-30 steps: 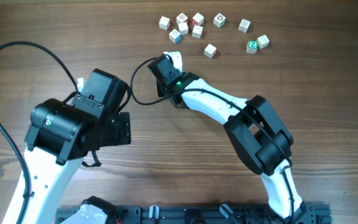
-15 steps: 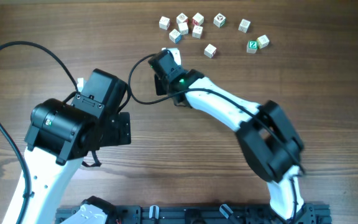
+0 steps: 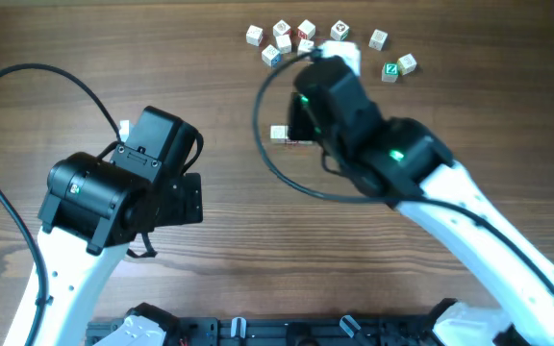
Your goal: Form a horizontal line
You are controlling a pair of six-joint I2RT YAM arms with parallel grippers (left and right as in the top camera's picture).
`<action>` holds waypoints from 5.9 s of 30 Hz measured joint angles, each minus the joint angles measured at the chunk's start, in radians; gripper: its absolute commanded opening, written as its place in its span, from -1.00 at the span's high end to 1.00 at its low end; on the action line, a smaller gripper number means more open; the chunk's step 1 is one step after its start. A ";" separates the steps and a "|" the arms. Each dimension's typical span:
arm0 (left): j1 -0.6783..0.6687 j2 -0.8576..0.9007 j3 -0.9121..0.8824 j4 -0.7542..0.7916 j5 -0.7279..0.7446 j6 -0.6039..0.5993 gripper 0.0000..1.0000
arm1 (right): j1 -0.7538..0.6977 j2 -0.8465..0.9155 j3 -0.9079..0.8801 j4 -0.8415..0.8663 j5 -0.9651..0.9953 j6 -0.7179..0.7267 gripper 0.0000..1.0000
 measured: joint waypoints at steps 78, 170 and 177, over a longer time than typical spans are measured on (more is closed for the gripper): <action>0.000 -0.001 0.000 0.000 -0.001 0.000 -1.00 | -0.658 -1.283 -1.060 0.784 0.018 -0.182 -0.99; 0.247 -1.174 -1.339 1.423 0.292 0.319 -1.00 | -0.738 -1.468 -1.540 0.829 -0.174 -0.444 -0.99; 0.284 -1.217 -1.523 1.610 0.309 0.425 -1.00 | -0.738 -1.468 -1.540 0.829 -0.174 -0.445 -1.00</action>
